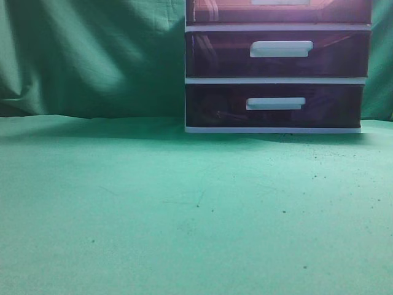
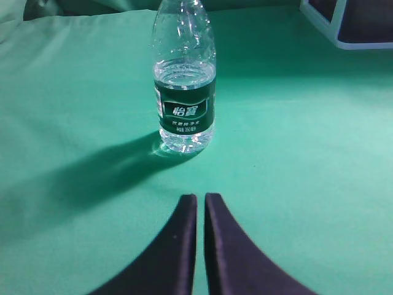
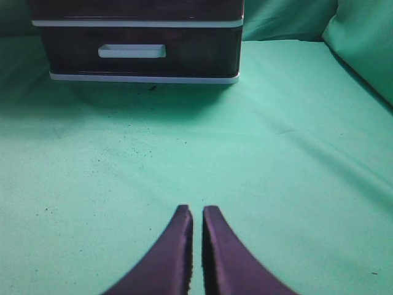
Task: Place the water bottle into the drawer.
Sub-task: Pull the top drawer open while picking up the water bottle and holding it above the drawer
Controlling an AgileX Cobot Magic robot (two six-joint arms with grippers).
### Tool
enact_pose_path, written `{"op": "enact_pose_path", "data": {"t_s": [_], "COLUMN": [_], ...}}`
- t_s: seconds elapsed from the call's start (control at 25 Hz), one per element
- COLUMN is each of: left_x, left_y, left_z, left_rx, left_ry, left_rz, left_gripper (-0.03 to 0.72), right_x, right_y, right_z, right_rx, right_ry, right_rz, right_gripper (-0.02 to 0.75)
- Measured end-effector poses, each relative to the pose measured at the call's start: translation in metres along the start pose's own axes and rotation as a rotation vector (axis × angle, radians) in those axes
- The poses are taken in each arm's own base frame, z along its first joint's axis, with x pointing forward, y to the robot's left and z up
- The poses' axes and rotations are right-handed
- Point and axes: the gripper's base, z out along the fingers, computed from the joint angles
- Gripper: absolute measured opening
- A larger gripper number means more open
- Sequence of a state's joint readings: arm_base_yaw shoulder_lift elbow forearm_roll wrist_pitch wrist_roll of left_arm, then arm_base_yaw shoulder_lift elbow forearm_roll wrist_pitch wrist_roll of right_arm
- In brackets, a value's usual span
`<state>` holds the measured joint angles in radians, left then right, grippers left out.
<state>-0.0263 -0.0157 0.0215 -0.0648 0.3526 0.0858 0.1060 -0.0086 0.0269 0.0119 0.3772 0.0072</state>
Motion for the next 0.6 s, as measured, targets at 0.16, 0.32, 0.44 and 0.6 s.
{"op": "enact_pose_path", "data": {"t_s": [0.16,0.32,0.44,0.6], "left_x": [0.0000,0.0000,0.0000,0.0000], "left_y": [0.0000,0.0000,0.0000,0.0000], "left_z": [0.0000,0.0000,0.0000,0.0000], "left_rx": [0.000,0.000,0.000,0.000], "left_ry": [0.000,0.000,0.000,0.000], "left_rz": [0.000,0.000,0.000,0.000], "left_gripper": [0.000,0.000,0.000,0.000], "right_x": [0.0000,0.0000,0.0000,0.0000], "right_y": [0.0000,0.0000,0.0000,0.0001], "right_z": [0.0000,0.0000,0.0000,0.0000], "right_rx": [0.000,0.000,0.000,-0.001], "right_ry": [0.000,0.000,0.000,0.000], "right_rz": [0.000,0.000,0.000,0.002], "right_gripper": [0.048,0.048,0.048,0.048]}}
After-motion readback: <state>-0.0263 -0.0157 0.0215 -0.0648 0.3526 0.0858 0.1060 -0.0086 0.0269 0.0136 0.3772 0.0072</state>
